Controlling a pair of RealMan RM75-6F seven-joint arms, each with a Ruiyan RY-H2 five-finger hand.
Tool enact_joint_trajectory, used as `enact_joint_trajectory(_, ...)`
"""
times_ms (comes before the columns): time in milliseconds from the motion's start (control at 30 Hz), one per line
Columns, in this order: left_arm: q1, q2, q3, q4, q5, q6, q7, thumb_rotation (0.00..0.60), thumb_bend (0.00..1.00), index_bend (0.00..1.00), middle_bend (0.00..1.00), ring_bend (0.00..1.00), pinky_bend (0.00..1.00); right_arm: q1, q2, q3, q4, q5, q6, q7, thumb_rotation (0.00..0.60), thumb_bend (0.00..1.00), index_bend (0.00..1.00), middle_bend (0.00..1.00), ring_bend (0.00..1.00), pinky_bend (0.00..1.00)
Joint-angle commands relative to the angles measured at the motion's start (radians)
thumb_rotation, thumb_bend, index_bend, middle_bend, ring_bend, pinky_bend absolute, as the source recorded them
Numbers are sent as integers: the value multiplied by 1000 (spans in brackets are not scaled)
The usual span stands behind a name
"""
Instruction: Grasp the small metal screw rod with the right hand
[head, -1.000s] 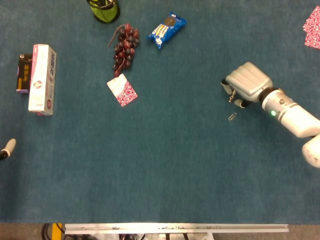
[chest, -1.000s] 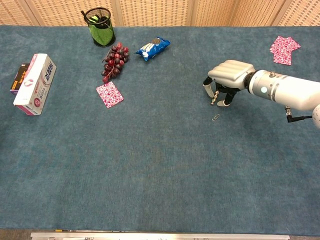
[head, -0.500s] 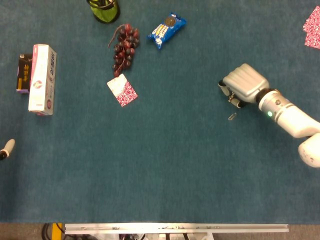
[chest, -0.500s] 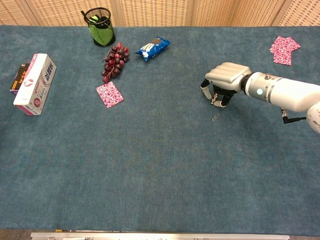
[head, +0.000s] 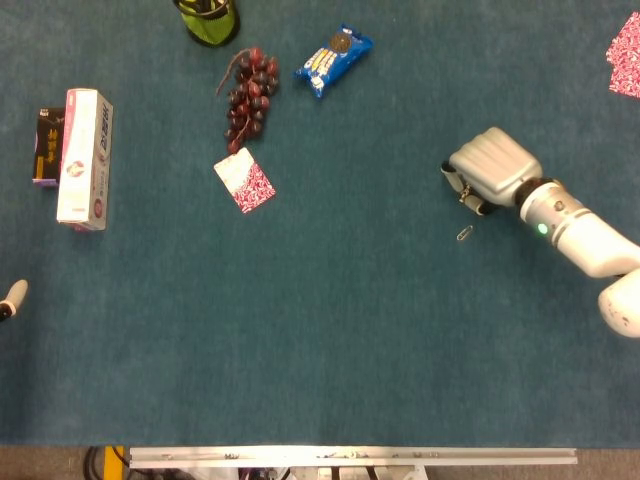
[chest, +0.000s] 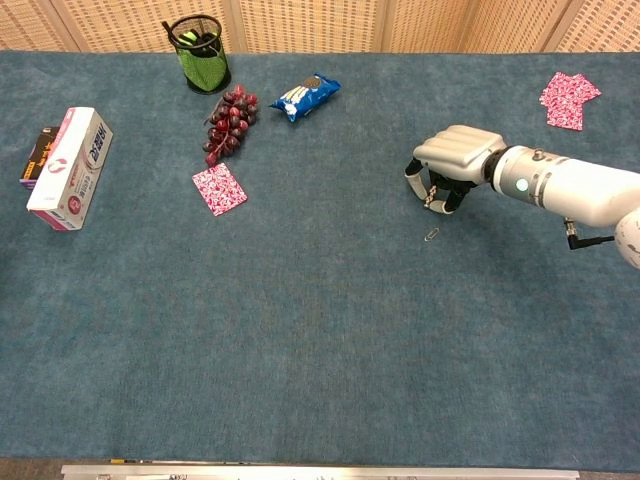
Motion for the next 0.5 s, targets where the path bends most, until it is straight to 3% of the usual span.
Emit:
enact_joint_trajectory(33, 1, 1, 0, 0, 1, 2, 0, 600, 203, 0, 64, 41, 12, -7, 14, 7, -17, -4, 24, 15, 600, 306, 601, 977, 1000, 1000)
enact_joint_trajectory(267, -1, 1, -1, -7, 4, 2, 10, 600, 203, 0, 64, 42, 12, -29, 67, 17, -84, -32, 94, 57, 600, 311, 706, 1000, 1000, 1000)
enact_joint_trajectory(500, -2, 4, -1, -17, 5, 1, 23, 600, 203, 0, 64, 41, 12, -59, 133, 0, -202, -99, 167, 136, 600, 327, 734, 1000, 1000, 1000)
